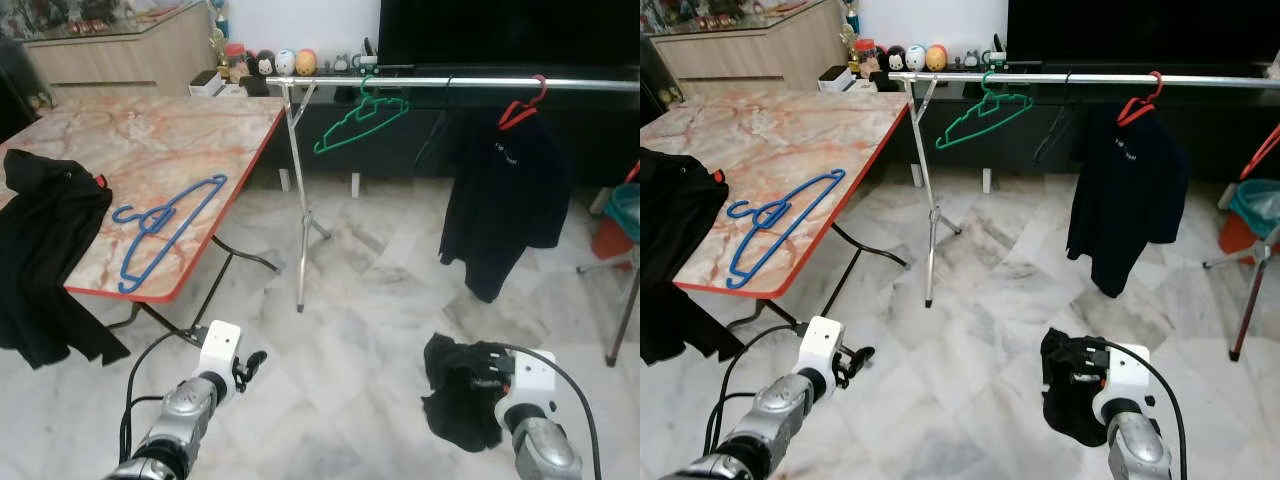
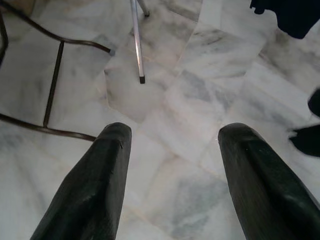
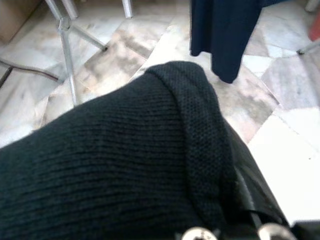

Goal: Hang hanger

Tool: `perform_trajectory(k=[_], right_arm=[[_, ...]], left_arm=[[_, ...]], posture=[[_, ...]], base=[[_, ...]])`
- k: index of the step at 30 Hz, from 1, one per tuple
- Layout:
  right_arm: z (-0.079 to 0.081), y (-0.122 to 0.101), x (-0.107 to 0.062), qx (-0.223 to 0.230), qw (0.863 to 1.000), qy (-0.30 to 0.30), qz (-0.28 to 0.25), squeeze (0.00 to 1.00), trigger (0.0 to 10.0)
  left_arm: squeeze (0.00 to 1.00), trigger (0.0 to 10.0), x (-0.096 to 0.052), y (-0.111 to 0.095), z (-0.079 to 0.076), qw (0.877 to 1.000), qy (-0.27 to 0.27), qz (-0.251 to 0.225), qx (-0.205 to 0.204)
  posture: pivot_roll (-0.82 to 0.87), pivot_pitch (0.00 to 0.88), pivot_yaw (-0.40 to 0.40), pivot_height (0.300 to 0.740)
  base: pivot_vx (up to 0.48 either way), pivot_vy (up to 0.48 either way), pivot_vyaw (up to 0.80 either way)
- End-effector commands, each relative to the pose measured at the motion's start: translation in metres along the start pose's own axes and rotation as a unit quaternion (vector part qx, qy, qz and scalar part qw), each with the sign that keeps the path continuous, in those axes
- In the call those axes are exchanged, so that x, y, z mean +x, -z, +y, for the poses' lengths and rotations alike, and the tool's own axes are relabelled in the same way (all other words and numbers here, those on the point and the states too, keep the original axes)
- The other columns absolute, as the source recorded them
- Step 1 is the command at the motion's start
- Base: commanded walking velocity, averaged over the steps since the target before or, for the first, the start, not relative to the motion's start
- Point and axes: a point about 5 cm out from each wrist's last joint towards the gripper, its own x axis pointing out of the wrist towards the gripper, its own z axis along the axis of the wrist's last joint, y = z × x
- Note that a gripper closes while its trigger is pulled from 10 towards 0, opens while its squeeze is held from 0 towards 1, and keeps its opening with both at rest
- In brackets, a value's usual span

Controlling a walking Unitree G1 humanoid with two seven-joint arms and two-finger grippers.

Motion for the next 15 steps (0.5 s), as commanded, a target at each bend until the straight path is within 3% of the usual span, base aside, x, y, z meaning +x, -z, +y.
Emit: perform_trajectory(k=[1, 15], right_arm=[[0.005, -0.0131, 0.0055, 0.002, 0.999, -0.006, -0.032, 0.0, 10.0], [0.0028, -0.0148, 0.0059, -0.005, 0.999, -0.006, -0.032, 0.0, 10.0]], left_arm=[[0.0, 10.0, -0.0035, 0.0064, 0.0071, 1.0, -0.009, 0.016, 0.0], [0.0, 10.0, -0.0026, 0.0069, 0.0034, 1.0, -0.002, 0.017, 0.0]], posture=[[0.0, 0.0, 0.029, 0.74], [0.0, 0.0, 0.019, 0.74]], base=[[0.0, -0.304, 0.0], [0.0, -0.308, 0.0]])
